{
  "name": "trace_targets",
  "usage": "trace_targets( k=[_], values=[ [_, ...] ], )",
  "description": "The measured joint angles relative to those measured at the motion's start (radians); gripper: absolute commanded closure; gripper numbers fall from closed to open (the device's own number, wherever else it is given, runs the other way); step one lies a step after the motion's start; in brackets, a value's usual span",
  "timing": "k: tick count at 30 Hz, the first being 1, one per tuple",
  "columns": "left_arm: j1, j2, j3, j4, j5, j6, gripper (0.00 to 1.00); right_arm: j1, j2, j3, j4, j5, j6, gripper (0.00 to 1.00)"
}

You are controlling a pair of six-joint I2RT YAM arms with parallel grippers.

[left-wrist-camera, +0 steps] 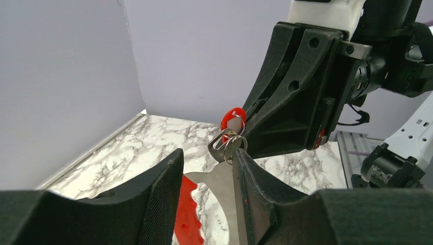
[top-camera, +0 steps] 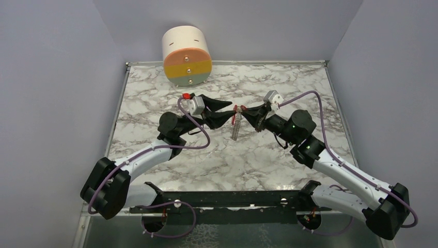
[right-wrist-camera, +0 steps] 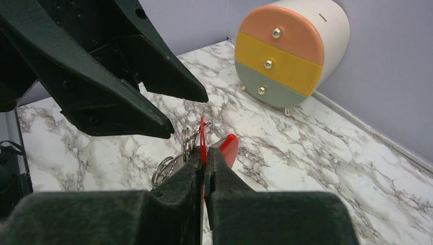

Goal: Remove the keys from the keyring

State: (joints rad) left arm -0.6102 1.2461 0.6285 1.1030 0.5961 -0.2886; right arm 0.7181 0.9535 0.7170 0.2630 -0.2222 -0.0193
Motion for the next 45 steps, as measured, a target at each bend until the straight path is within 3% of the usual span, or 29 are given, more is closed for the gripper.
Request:
trace_targets(
  k=[3,10,25,37,45],
  values=[
    [0.0,0.008,0.0,-0.014,0.001,0.013,0.58,0.0,0.0,0.0,0.0,0.0,0.0,0.99],
    [0.0,0.052,0.039,-0.029,0.026,0.018,0.8,0.0,-0.004,0.0,0.0,0.002,0.005,0.99],
    [0.0,0.06,0.056,-0.027,0.068,0.006,0.8,0.0,-0.007,0.0,0.0,0.002,0.008,0.99],
    [0.0,0.06,0.056,0.012,0.119,-0.034,0.9,0.0,-0.007,0.0,0.0,0.001,0.008,0.99],
    [0.0,0.062,0.056,0.033,0.131,-0.053,0.86,0.0,-0.007,0.0,0.0,0.001,0.014,0.99]
  ],
)
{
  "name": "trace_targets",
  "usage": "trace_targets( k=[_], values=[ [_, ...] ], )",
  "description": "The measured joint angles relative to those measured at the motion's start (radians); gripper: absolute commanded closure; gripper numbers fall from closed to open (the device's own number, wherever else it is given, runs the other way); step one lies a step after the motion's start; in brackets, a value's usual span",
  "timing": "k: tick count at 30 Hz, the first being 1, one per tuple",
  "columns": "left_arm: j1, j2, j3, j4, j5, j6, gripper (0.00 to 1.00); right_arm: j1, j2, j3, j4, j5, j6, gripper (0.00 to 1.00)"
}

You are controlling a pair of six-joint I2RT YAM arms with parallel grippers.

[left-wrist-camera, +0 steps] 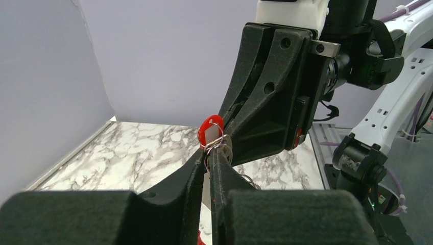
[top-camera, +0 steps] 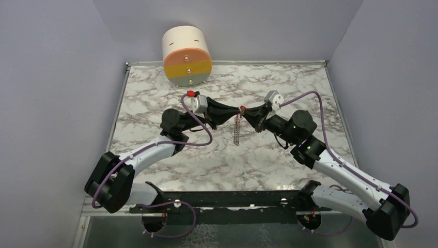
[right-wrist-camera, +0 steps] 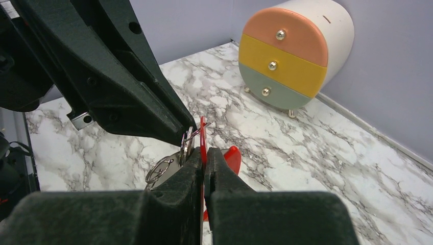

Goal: Remove the keys from the keyring

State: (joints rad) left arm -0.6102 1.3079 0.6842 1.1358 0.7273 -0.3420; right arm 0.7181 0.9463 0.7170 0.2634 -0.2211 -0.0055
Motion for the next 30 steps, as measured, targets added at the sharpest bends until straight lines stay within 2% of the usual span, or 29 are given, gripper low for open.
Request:
trace_targets(
  k=[4,9,30],
  values=[
    [0.0,0.011,0.0,0.008,0.008,-0.008,0.86,0.0,0.0,0.0,0.0,0.0,0.0,0.99],
    [0.0,0.015,0.0,0.009,0.008,-0.01,1.0,0.0,0.0,0.0,0.0,0.0,0.0,0.99],
    [-0.001,-0.05,-0.051,0.054,-0.068,-0.003,1.0,0.0,-0.003,0.0,0.006,0.003,0.0,0.99]
  ],
)
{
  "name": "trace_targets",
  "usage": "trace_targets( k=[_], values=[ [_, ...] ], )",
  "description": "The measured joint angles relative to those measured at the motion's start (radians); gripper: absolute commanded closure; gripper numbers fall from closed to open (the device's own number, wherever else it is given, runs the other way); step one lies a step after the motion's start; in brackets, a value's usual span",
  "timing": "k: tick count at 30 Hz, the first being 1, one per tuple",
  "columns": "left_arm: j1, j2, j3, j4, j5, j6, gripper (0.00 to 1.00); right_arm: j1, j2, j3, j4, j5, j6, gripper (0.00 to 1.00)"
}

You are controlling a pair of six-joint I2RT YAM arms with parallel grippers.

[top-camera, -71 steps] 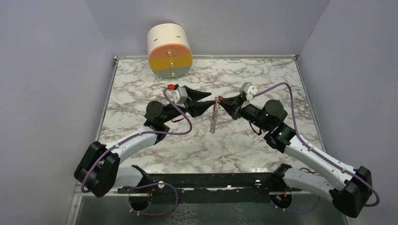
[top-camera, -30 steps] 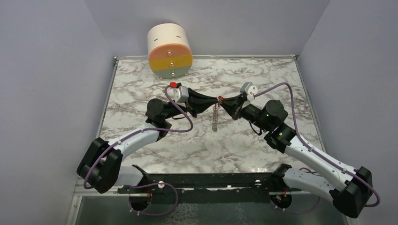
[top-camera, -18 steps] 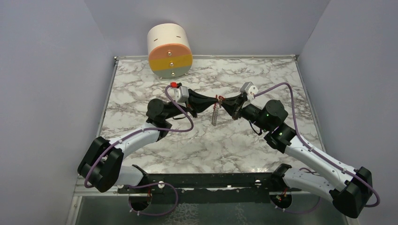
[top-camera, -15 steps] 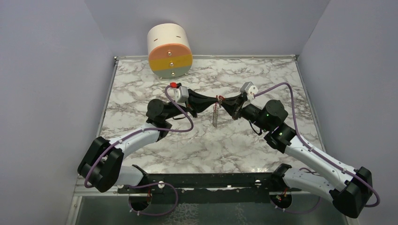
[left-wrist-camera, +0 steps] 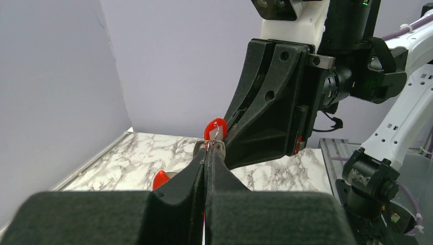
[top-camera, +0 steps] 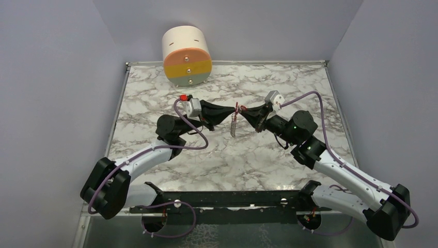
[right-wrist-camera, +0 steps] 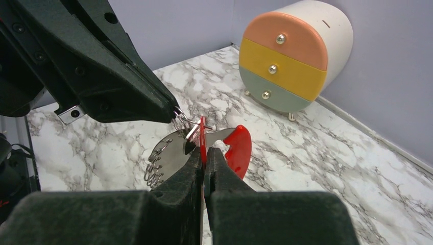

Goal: Remove the keys from the keyring

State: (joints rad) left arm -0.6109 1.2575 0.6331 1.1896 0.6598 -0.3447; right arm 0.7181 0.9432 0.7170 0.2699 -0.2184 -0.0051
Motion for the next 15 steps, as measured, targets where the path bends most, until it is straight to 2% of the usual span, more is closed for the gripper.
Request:
trace_targets(
  k=[15],
  values=[
    [-0.007,-0.047,-0.066,0.083,-0.073,-0.011,1.0,0.007,-0.012,-0.013,0.0,-0.006,0.0,0.99]
  ],
)
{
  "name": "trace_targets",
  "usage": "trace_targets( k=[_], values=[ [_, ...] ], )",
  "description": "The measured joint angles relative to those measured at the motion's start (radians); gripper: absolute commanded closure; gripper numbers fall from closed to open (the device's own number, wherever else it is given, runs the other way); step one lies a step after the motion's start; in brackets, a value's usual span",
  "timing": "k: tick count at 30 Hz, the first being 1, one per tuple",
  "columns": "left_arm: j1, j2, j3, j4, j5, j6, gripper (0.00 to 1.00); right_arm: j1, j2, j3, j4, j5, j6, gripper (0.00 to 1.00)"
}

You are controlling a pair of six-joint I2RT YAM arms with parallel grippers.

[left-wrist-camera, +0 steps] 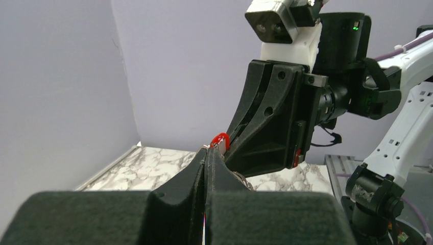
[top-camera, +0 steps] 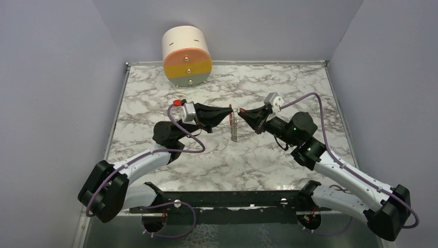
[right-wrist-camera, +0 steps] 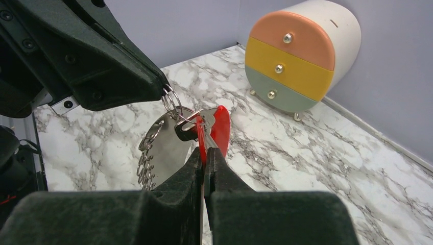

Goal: Remove the keys from the keyring

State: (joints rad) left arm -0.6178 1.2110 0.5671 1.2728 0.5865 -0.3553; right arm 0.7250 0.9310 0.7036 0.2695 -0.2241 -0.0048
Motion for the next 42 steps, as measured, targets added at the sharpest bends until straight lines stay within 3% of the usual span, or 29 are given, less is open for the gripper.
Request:
trace_targets(
  k=[17,21,26,28,31,35,42],
  values=[
    [0.002,0.118,-0.007,0.253,-0.026,-0.158,1.0,-0.001,0.0,-0.009,0.006,-0.004,0.0,0.99],
    [0.002,0.127,-0.006,0.242,-0.026,-0.161,0.78,-0.001,0.0,-0.009,0.006,-0.001,0.0,0.99],
    [0.002,0.11,-0.001,0.177,-0.026,-0.127,0.59,-0.002,0.0,-0.009,0.006,-0.001,0.0,0.99],
    [0.002,0.102,0.016,0.131,-0.025,-0.111,0.56,-0.002,0.0,-0.009,0.006,-0.001,0.0,0.99],
    [0.002,0.099,0.043,0.079,-0.014,-0.09,0.57,-0.002,-0.002,-0.009,0.006,-0.001,0.0,0.99],
    [0.002,0.1,0.048,0.036,0.0,-0.074,0.77,-0.002,-0.006,-0.009,0.006,-0.001,0.0,0.99],
    [0.002,0.113,0.051,-0.024,0.027,-0.053,0.78,-0.002,-0.023,-0.009,0.004,0.0,-0.001,0.99]
  ],
)
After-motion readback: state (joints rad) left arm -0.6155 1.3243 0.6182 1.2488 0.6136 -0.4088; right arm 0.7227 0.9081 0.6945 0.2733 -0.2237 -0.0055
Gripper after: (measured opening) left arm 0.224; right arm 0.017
